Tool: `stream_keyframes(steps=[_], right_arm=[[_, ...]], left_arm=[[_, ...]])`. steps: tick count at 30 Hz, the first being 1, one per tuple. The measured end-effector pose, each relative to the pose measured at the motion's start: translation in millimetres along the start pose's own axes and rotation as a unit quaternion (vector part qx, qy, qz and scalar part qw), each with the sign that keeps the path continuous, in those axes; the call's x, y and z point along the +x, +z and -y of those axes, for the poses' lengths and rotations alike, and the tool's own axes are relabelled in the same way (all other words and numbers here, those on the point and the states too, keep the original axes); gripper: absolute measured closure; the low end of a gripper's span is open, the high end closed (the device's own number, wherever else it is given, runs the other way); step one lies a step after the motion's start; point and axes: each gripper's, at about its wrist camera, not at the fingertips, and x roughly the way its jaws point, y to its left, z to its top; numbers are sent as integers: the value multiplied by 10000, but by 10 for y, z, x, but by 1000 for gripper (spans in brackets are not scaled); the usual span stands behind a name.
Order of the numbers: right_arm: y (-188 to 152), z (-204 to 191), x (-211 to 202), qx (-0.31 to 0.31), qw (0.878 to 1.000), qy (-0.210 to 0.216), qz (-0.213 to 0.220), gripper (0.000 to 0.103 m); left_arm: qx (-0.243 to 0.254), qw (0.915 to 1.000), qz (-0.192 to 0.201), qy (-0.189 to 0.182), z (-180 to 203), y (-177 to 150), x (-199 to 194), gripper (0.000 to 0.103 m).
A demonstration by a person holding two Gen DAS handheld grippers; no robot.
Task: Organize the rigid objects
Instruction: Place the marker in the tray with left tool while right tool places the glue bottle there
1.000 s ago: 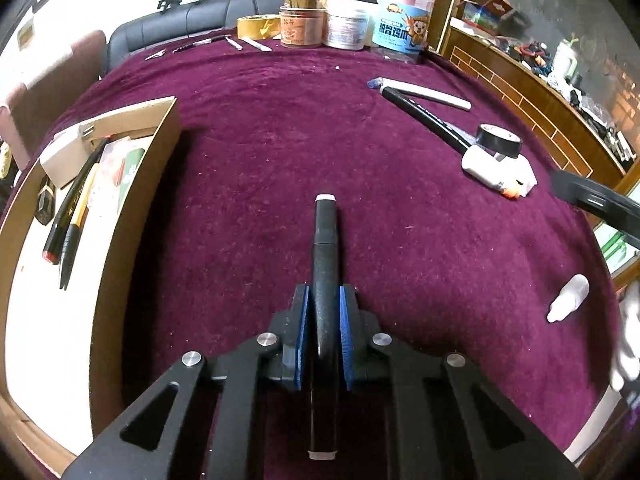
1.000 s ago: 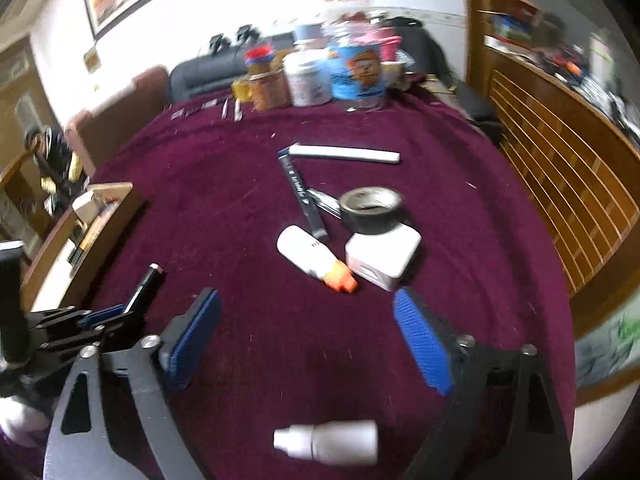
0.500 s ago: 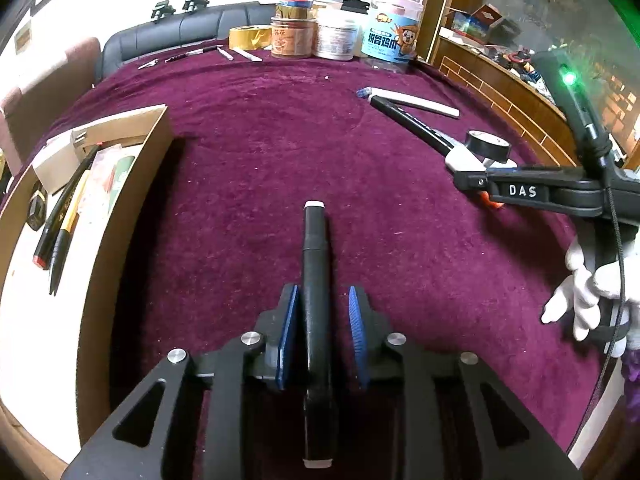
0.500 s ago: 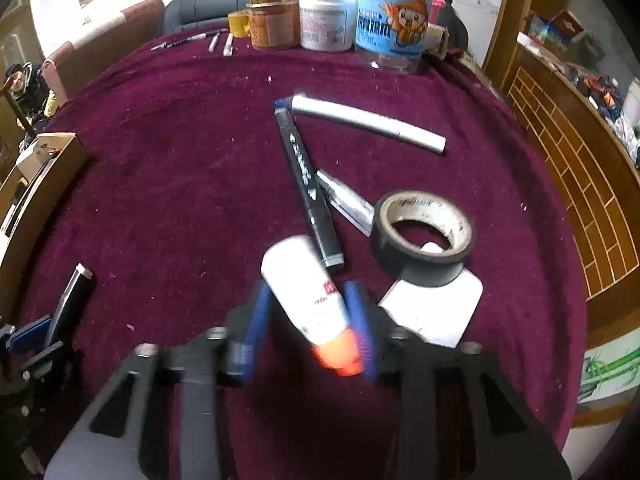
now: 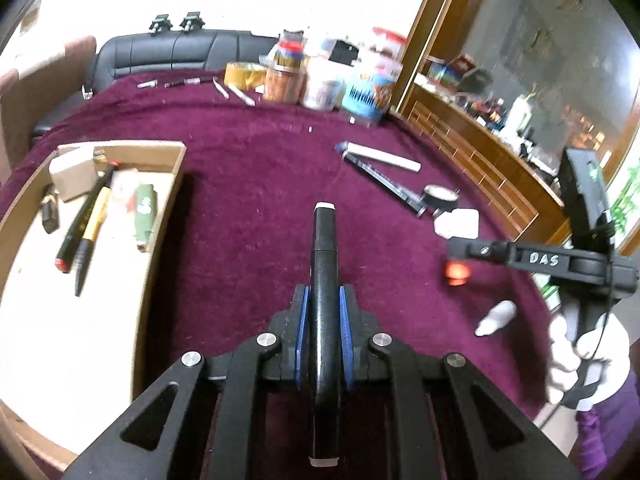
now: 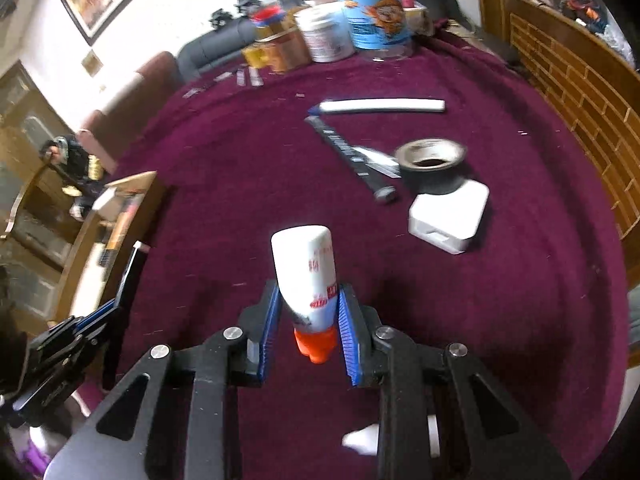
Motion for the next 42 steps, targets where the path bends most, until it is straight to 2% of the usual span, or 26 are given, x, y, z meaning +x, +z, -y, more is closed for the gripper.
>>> stream_keyframes(steps=[5,11,15,21,30,33,37,42], right_arm=[[-48,-478,-7,-148,9982,582,-20,78],[-81,-1186,173,-481,9900,1313,-210,78],[-97,-1682,385,-792,9829,1606,-440,78],[-147,-2236,713,-1181,9740,1768,-786,78],[-225,-2736,1098,-1468,9640,1833,-1250,78],[-203,-2875,1257,-1510,9615,1819,-1400,77],[-161,-3024,1525,-1467,9597,1744,-1646,77],[-49,-3096,1779,-1353,9630,1571,-1721,77]], left_arm=[[-186,9996,196,95,-279,-37,-359,91],[-691,9947,402,647,-906,-49,-665,91],[-945,9883,514,1079,-1320,-46,-753,91],[-1165,9819,471,1417,-1743,-86,-733,91],[-1283,9768,333,1684,-2020,-67,-649,91],[-1314,9762,225,1709,-2109,2,-564,91],[-1562,9753,-19,1561,-2276,24,-431,91],[-1819,9729,-127,1424,-2442,3,-376,91]])
